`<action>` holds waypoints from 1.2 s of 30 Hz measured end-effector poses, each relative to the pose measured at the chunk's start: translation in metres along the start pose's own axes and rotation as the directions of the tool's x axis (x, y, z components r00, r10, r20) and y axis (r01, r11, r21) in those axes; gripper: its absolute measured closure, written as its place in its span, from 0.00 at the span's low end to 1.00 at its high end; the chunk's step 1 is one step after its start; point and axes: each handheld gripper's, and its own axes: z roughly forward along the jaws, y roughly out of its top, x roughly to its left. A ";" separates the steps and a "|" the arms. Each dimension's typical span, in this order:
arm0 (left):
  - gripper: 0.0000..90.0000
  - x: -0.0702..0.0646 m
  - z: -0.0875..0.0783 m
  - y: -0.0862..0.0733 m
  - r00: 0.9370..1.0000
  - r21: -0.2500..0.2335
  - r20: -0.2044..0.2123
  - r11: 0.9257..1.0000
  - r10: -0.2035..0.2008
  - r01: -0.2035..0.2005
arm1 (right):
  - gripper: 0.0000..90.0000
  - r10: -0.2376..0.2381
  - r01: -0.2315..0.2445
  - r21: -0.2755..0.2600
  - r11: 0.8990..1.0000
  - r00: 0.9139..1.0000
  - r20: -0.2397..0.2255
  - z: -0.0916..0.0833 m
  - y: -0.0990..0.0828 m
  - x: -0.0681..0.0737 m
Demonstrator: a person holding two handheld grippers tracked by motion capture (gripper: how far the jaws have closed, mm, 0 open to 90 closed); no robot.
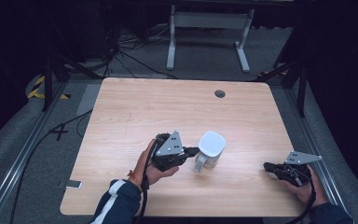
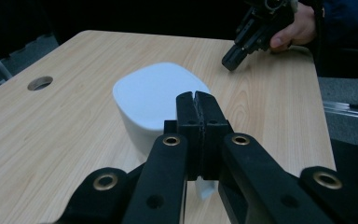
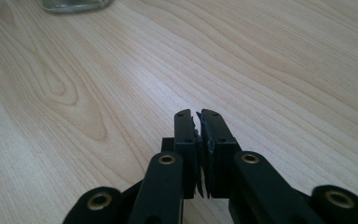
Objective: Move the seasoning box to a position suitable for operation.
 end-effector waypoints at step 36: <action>1.00 0.005 0.041 -0.002 0.999 0.036 0.001 0.998 -0.048 0.048 | 0.97 -0.023 0.019 -0.066 0.998 0.999 -0.048 0.002 0.021 0.009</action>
